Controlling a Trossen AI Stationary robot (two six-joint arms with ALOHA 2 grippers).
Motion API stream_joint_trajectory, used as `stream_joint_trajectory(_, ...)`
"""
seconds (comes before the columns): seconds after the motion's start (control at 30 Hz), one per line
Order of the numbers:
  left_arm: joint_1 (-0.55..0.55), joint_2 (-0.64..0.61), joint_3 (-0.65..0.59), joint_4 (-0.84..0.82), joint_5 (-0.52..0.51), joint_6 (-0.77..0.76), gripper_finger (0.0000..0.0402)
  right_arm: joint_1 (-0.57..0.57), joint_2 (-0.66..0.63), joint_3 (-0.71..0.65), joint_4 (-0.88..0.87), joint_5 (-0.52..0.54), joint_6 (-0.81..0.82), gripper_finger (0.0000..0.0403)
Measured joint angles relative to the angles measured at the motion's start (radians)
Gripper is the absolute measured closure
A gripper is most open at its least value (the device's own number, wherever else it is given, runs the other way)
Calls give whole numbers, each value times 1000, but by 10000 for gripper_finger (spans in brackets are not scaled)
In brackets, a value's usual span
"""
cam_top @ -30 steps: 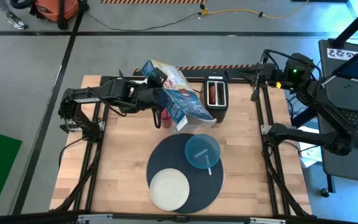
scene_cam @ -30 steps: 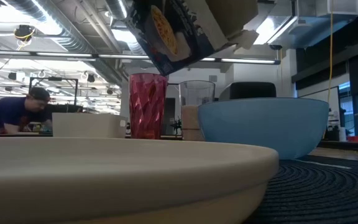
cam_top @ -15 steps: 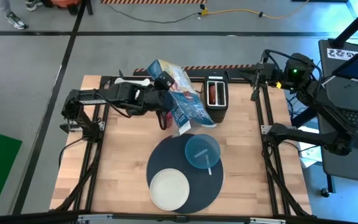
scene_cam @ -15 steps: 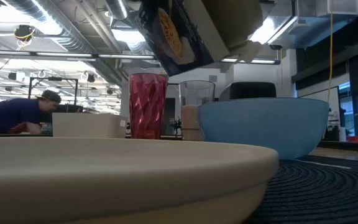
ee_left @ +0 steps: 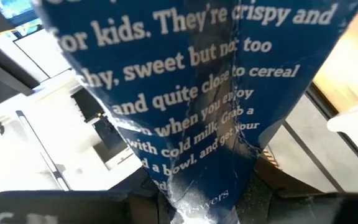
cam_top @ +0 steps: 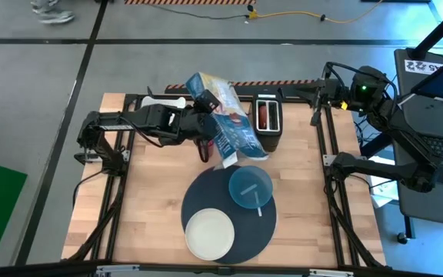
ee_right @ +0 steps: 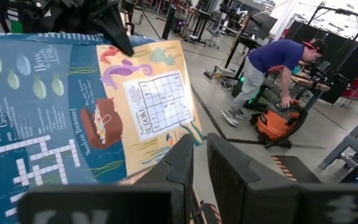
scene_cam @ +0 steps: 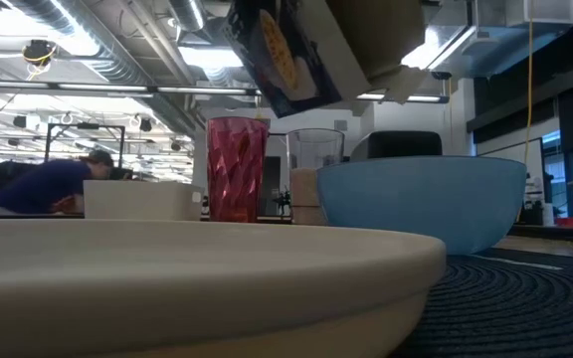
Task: Arrange a breakfast setting
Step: Pour the cereal from the cereal box into the blue bowl
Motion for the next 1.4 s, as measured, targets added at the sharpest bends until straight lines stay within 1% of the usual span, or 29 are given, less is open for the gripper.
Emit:
stream_joint_trajectory(0.1, -4, 0, 0, 5, -25, 0, 286, 0, 0, 0, -1, 0, 0, 352)
stream_joint_trajectory(0.27, -10, 0, 0, 5, -33, 1, 286, 0, 0, 0, -1, 0, 0, 352)
stream_joint_trajectory(0.4, -24, 0, 0, 10, -48, 47, 286, 0, 0, 0, -1, 0, 0, 352)
stream_joint_trajectory(0.87, -44, 0, 0, 28, -50, 104, 286, 0, 0, 0, -1, 0, 0, 352)
stream_joint_trajectory(1.03, -44, 0, 0, 34, -51, 104, 286, 0, 0, 0, -1, -1, 0, 352)
stream_joint_trajectory(1.2, -50, 6, 0, 59, -97, 104, 286, 0, 0, 0, -1, -2, 0, 352)
stream_joint_trajectory(1.4, -68, 15, 0, 63, -97, 104, 286, 0, 0, 0, -1, -3, 0, 352)
